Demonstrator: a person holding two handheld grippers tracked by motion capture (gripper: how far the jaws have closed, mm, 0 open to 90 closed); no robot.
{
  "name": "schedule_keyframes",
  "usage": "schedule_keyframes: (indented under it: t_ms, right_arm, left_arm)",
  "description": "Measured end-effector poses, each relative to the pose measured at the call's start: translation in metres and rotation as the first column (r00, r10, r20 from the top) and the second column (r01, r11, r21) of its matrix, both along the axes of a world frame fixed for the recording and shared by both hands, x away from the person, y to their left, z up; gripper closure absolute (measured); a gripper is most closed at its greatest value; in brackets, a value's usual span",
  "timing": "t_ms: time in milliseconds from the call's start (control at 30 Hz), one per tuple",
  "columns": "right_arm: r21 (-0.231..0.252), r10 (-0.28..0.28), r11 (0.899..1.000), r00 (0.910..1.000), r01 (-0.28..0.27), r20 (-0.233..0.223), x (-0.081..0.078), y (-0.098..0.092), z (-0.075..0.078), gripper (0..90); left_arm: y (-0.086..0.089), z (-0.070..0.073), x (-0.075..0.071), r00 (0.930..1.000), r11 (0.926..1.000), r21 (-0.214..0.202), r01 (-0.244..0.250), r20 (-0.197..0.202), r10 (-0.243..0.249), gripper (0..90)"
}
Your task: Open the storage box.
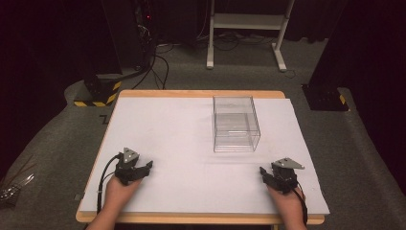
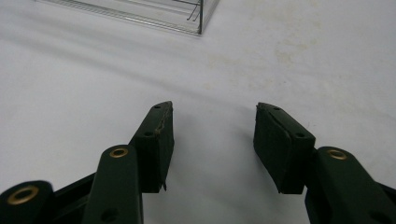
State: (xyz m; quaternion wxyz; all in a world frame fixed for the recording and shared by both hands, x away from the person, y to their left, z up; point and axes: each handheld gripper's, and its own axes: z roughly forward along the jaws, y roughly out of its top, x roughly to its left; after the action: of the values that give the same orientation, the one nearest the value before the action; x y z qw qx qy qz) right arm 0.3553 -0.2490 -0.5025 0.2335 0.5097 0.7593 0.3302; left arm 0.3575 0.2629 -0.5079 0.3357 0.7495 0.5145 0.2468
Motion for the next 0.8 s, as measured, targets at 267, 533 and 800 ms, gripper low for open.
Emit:
schedule_keyframes:
  t_ms: [267,533,800]
  right_arm:
    - [0.003,-0.001,1.000,1.0000,0.001,0.000,-0.0002,-0.0001,-0.0001,47.8]
    - [-0.003,0.016,1.000,0.9999,-0.016,-0.001,0.0000,0.0003,0.0000,43.4]
    - [-0.005,0.021,1.000,0.9998,-0.021,-0.006,-0.0001,0.0011,0.0001,41.9]
  left_arm:
    - [0.0005,-0.0001,0.0005,1.0000,1.0000,-0.006,0.002,-0.005,-0.002,34.6]
    - [0.0004,-0.0002,0.0005,1.0000,1.0000,-0.010,0.001,-0.006,-0.001,34.6]
    - [0.0002,-0.0001,0.0005,1.0000,1.0000,-0.002,-0.002,-0.005,0.002,33.3]
